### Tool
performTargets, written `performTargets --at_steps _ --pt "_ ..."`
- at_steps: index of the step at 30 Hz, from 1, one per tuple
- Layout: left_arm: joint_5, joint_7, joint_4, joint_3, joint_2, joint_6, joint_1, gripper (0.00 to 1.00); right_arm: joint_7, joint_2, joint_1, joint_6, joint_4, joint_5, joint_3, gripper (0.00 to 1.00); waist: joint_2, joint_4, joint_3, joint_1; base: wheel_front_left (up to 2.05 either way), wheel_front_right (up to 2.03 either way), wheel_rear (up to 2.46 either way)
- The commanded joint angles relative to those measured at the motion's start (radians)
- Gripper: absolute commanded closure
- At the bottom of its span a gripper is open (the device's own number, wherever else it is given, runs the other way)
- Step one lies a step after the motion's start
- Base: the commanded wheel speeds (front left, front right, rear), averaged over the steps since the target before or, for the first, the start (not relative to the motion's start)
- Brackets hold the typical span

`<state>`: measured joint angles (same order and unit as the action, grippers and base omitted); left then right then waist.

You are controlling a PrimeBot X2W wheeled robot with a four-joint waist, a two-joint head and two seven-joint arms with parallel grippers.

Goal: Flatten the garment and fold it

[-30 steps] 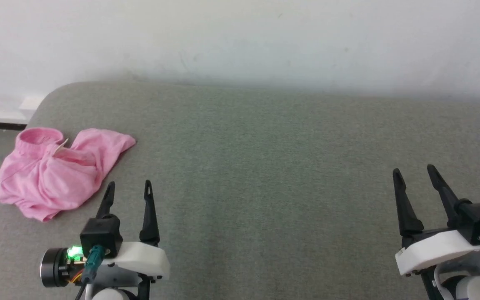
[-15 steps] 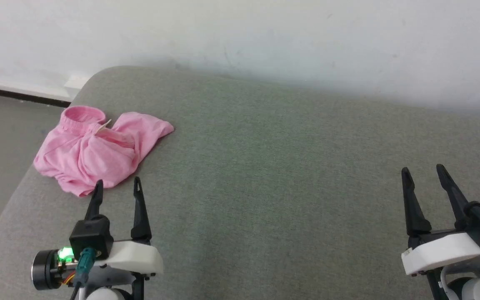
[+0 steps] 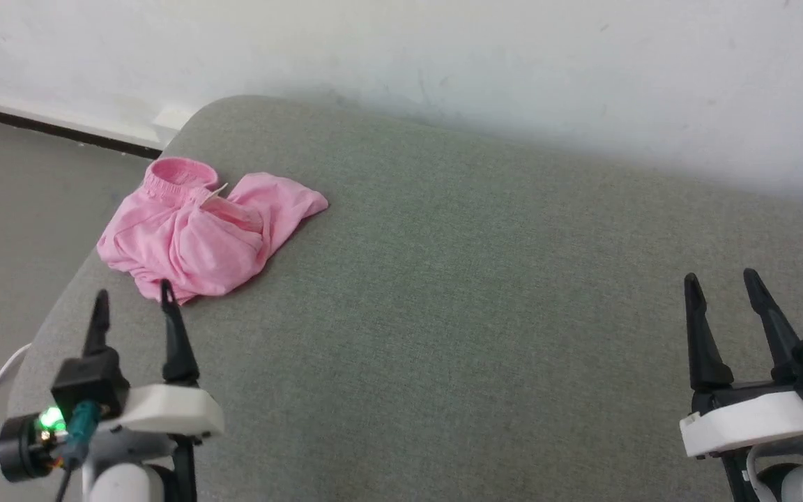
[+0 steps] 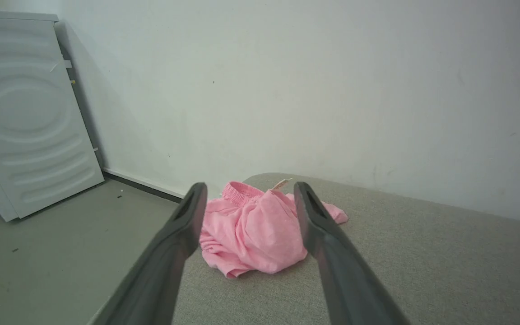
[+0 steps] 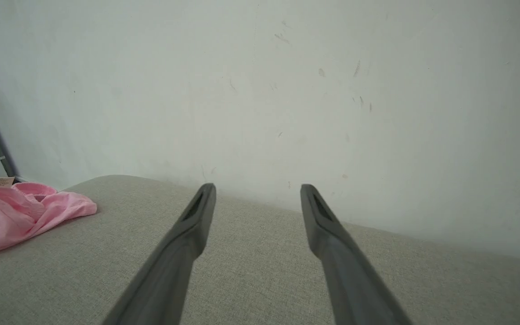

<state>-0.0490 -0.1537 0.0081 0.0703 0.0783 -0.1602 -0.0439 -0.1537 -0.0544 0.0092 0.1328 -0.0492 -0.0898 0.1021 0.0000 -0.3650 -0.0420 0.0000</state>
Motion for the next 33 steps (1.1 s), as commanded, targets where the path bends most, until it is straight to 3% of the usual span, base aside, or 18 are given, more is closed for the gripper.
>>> performTargets --at_steps 1,11,15,22,33 --pt "-0.008 -0.009 0.008 0.012 0.010 0.000 -0.027 0.00 -0.009 0.002 0.013 -0.001 -0.006 -0.007 0.008 0.00 0.0000 -0.007 -0.009 0.0000 0.00 0.00 0.00" --pt "-0.065 -0.023 0.170 0.071 0.122 0.081 -0.249 0.00 -0.030 0.003 -0.015 -0.001 -0.034 0.021 0.019 0.00 0.0000 -0.007 -0.096 0.0000 0.00 0.00 0.00" --pt "-0.080 0.028 0.246 0.056 0.182 0.132 -0.365 0.00 -0.038 0.003 -0.044 -0.002 -0.051 0.040 0.023 0.00 0.0000 0.000 -0.157 0.0000 0.00 0.00 0.00" --pt "-0.132 0.252 0.399 -0.012 0.276 0.244 -0.566 0.00 -0.053 0.003 -0.103 -0.002 -0.066 0.056 0.032 0.00 0.0000 0.021 -0.251 0.0000 0.00 0.00 0.00" --pt "-0.340 0.663 0.592 -0.180 0.419 0.273 -0.786 0.00 -0.076 0.004 -0.193 -0.002 -0.090 0.070 0.026 0.00 0.0000 0.106 -0.390 0.0000 0.00 0.00 0.00"
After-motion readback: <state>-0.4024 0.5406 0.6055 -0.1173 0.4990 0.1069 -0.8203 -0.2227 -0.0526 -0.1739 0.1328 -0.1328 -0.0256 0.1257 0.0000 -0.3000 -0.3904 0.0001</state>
